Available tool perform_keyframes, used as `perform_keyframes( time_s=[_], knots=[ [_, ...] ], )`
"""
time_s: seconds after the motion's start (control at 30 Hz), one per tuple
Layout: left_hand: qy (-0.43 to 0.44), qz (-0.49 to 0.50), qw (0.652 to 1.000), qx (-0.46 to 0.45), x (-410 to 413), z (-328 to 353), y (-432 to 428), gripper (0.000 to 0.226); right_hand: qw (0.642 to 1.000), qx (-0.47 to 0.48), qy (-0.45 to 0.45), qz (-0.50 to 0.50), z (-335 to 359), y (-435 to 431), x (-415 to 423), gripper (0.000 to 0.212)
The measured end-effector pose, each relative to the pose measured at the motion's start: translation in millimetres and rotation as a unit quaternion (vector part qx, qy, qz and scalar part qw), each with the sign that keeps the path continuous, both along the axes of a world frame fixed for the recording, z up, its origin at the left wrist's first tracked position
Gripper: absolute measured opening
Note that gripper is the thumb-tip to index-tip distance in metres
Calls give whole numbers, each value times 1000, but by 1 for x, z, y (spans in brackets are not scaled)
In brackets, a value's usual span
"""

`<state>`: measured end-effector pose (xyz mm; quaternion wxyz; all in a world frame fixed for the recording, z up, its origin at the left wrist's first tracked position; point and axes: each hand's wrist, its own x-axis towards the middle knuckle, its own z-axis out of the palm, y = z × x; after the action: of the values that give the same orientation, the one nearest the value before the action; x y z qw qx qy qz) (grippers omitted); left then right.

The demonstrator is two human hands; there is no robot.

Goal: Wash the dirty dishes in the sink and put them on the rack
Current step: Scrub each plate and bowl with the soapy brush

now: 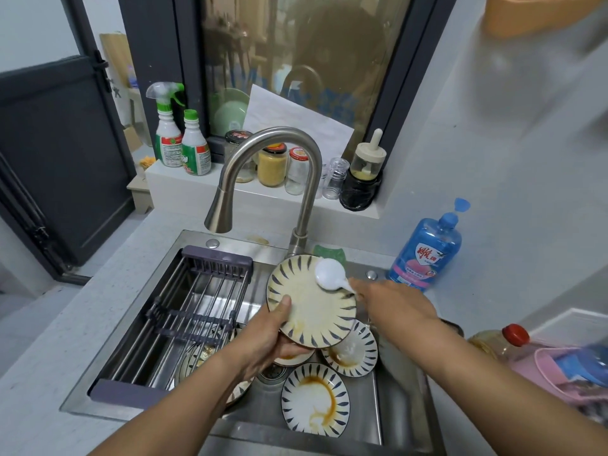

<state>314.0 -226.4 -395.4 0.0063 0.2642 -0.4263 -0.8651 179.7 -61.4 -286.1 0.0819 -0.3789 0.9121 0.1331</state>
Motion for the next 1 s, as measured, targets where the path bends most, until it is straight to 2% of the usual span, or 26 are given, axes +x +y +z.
perform_keyframes(
  time_s=[0.1, 0.17, 0.27, 0.4, 0.5, 0.63, 0.73, 0.83, 0.9, 0.97, 1.0],
  knots=[
    [2, 30, 998, -62, -3, -3, -8, 45, 997, 43, -60, -10, 3, 9, 6, 29],
    [-2, 49, 994, -97, -4, -1, -5, 45, 989, 40, -140, 3, 1, 10, 21, 29],
    [1, 68, 990, -120, -4, -2, 0, 47, 970, -39, -239, -3, -12, 6, 33, 34],
    [-12, 110, 994, -21, -6, -1, -5, 53, 917, -212, -331, -71, -23, 15, 33, 29],
    [-18, 140, 990, 29, -3, 7, -6, 53, 847, -369, -335, -187, -27, 19, 27, 21],
    [-28, 127, 990, 48, 1, 14, -4, 52, 737, -491, -353, -302, -32, 14, 19, 31],
    [-29, 81, 995, 51, 3, 18, 1, 55, 633, -539, -431, -352, -36, 5, 22, 31],
    [-29, 33, 999, 30, 6, 24, 4, 55, 566, -535, -492, -389, -40, -3, 26, 24],
    [-16, 27, 999, -36, 8, 26, 2, 56, 534, -539, -501, -417, -40, -6, 24, 19],
    [6, -13, 978, -208, 15, 29, -3, 64, 515, -541, -496, -443, -39, -6, 17, 23],
    [17, -47, 952, -303, 19, 30, -7, 77, 517, -537, -491, -451, -39, -6, 13, 27]
  ],
)
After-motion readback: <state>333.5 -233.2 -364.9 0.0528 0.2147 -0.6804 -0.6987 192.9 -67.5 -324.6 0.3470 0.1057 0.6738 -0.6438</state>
